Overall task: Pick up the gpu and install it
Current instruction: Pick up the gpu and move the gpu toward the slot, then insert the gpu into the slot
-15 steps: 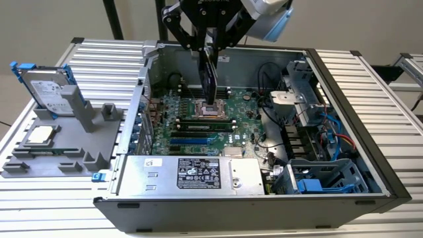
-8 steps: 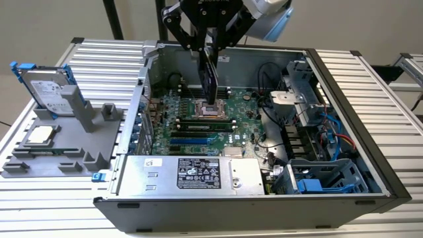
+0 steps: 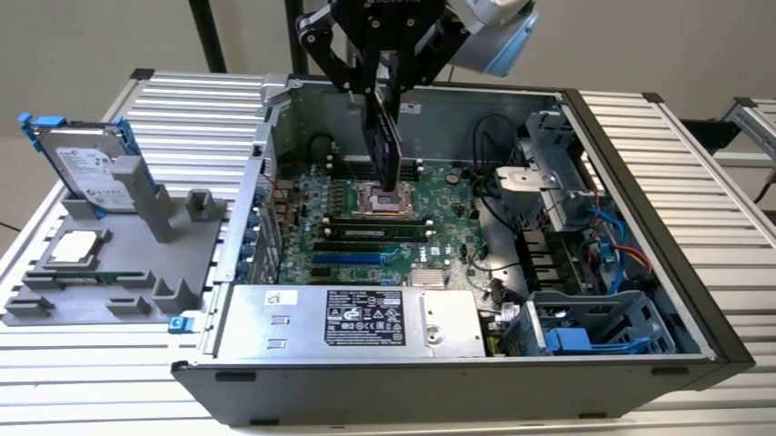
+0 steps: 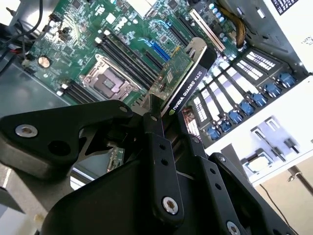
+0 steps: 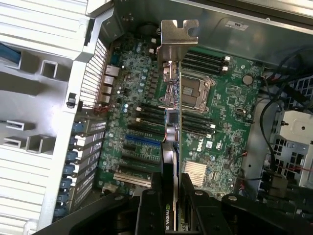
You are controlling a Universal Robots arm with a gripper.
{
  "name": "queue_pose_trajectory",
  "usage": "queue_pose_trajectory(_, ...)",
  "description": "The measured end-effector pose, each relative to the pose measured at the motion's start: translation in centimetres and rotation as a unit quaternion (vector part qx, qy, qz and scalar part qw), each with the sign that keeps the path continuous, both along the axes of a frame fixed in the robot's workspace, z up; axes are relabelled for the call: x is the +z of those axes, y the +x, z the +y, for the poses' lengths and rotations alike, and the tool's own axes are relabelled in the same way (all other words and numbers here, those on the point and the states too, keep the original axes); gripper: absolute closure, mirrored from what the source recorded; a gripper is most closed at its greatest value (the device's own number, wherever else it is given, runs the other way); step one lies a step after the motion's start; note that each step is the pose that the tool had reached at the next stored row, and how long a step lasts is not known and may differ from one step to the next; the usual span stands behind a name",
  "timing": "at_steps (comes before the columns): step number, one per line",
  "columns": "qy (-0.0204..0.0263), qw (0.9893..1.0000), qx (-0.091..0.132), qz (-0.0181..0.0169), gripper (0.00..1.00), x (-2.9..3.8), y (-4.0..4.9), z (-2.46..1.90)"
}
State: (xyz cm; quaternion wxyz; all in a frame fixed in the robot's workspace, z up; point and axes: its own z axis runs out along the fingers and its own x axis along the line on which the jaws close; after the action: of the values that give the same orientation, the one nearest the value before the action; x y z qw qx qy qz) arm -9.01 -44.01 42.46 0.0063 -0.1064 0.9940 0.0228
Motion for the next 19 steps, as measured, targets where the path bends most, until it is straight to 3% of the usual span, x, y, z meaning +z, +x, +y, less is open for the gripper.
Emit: queue_pose_trajectory(19,0.0000,0.9995,0.031,0.0000,1.00,0.00,0.00,0.00)
